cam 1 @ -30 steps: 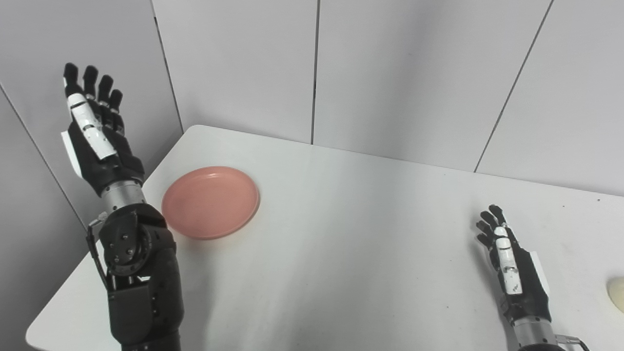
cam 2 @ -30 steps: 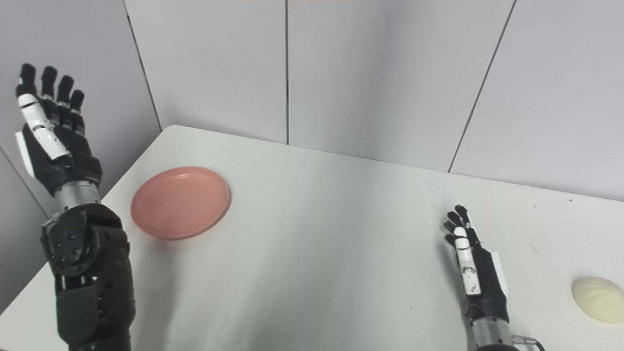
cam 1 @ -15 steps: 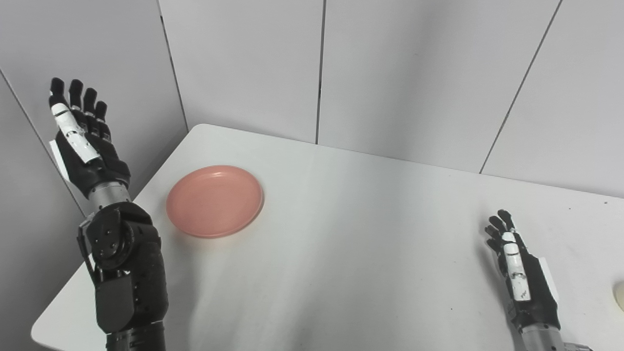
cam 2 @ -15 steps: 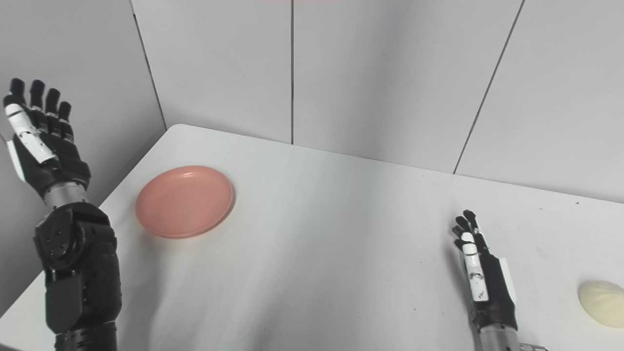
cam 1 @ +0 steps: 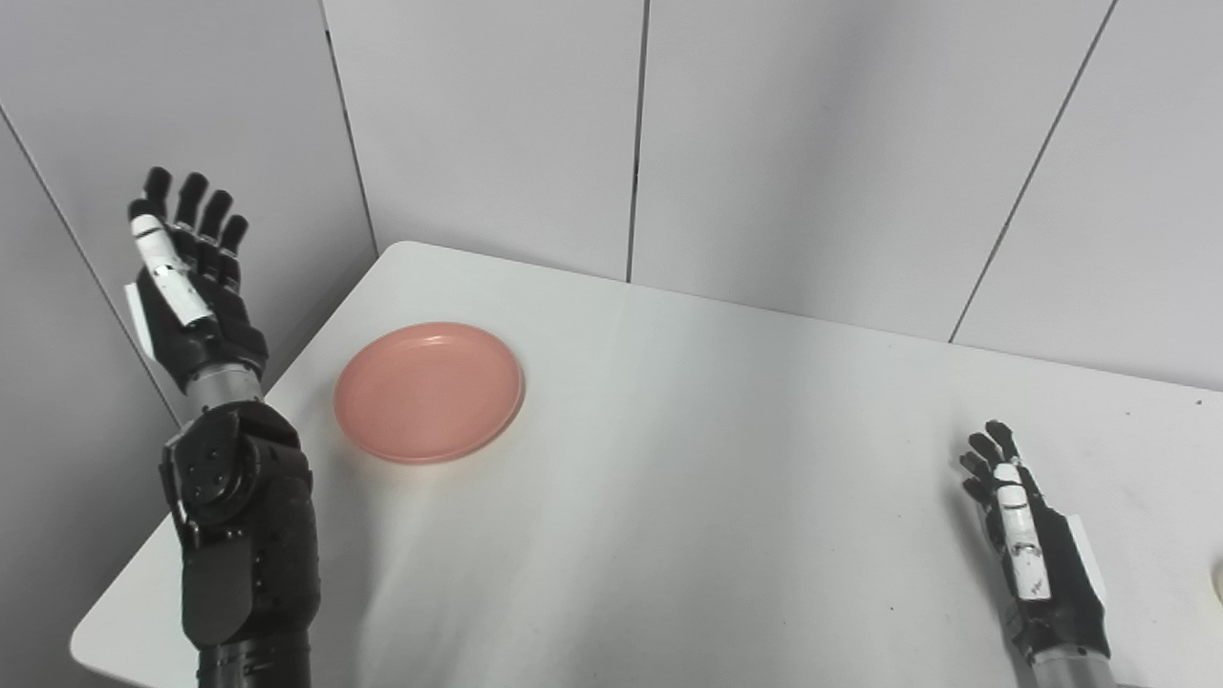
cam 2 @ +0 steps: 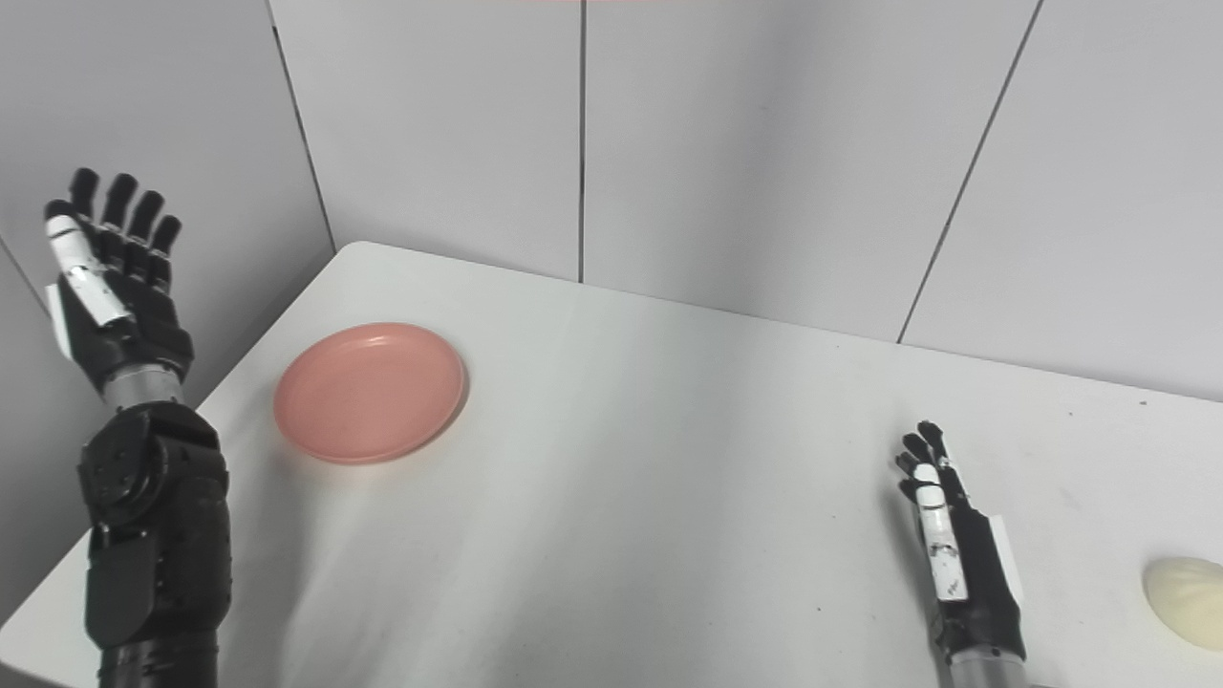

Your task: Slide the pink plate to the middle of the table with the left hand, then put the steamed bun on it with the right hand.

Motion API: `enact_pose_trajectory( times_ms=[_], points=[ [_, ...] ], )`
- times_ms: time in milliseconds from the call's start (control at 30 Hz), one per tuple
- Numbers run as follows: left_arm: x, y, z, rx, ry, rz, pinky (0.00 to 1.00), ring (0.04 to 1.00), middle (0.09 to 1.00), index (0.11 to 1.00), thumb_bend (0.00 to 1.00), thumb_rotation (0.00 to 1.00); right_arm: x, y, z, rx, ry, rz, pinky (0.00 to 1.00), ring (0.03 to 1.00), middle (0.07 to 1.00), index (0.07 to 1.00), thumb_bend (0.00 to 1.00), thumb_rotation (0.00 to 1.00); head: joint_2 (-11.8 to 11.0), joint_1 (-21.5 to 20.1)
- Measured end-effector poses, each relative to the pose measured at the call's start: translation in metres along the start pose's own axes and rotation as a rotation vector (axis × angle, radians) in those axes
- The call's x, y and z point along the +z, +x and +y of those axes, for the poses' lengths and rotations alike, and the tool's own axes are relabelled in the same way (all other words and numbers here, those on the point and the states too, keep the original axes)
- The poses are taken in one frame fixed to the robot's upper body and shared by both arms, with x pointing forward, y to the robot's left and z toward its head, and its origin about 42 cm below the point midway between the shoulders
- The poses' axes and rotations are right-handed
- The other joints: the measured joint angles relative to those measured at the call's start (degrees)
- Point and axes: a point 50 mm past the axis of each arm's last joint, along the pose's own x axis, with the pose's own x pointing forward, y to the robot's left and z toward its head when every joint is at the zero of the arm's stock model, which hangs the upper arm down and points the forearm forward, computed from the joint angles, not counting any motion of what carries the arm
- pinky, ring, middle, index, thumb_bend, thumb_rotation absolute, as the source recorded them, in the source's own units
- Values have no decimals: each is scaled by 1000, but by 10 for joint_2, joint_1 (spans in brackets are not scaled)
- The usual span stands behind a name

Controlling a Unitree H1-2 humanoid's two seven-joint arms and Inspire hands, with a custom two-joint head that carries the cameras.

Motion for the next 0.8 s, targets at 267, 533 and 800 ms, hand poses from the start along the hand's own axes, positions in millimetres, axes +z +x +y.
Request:
enact_pose_trajectory(
  times_ms=[267,533,800],
  points=[
    [-22,7,21,25,-7,80,873,843,854,851,407,1000,0,-1,0,0,0,0,952,931,948,967,140,1000,4,2],
    [-41,13,40,47,-3,158,855,837,856,855,389,1000,0,-3,-1,-3,3,15,951,932,948,967,141,1000,8,2],
    [-59,11,53,95,8,221,843,825,844,850,388,1000,1,-4,-1,-3,4,17,948,929,947,965,151,1000,10,3]
  ],
)
